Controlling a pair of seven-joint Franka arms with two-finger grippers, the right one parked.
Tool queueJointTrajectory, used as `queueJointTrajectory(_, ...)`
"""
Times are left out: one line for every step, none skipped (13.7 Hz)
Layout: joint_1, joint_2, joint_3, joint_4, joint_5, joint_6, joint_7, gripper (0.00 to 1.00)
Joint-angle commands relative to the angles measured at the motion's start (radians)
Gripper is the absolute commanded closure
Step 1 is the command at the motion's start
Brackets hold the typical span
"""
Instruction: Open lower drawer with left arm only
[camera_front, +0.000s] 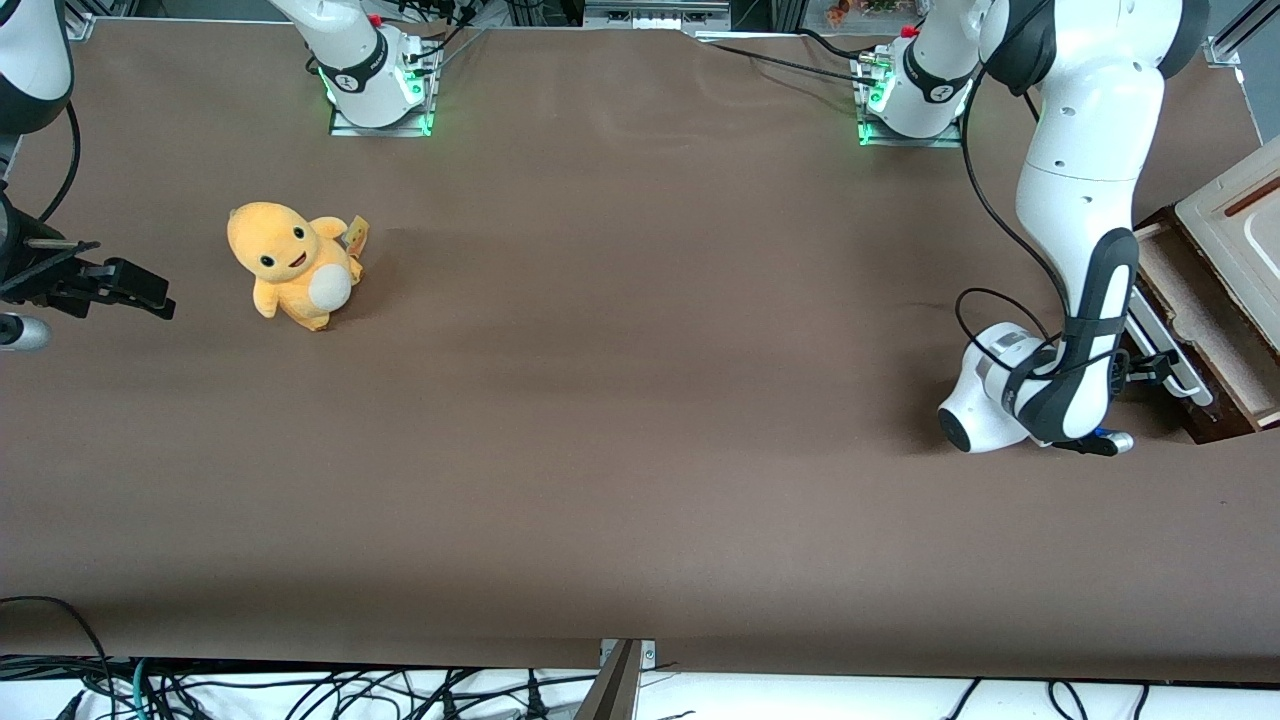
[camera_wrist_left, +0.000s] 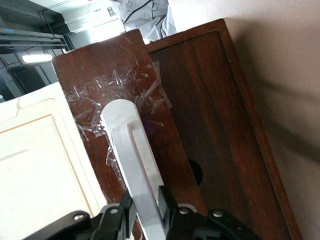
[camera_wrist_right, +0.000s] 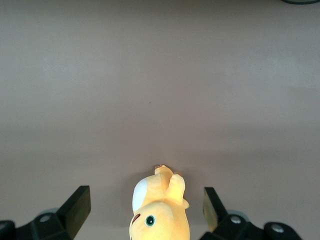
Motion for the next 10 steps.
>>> queueJointTrajectory(-0.028,0.018,-0.004,0.037,-0.042,-0.020,0.041,0.83)
queueJointTrajectory(-0.036,0.018,-0.004,0.037,-0.054,-0.020,0.041,0.83)
queueJointTrajectory(-0.039,0.018,-0.004,0.037,-0.059,-0.020,0.041,0.82)
queueJointTrajectory(-0.039,0.018,-0.004,0.037,-0.059,-0.020,0.041,0.74)
queueJointTrajectory(-0.038,0.018,-0.002,0.037,-0.056,-0.020,0.044,0.26)
queueJointTrajectory(-0.035,0.017,-0.002,0.037,-0.056,-0.018,0.032,0.00)
queueJointTrajectory(-0.038,0.013,-0.002,0.037,-0.058,-0.018,0.036,0.00)
queueJointTrajectory(-0.038,0.009,-0.004,0.038,-0.059,-0.018,0.041,0.00)
queueJointTrajectory(-0.039,0.009,-0.004,0.063,-0.059,-0.018,0.042,0.00)
queueJointTrajectory(-0.039,0.009,-0.005,0.089,-0.071,-0.020,0.042,0.00)
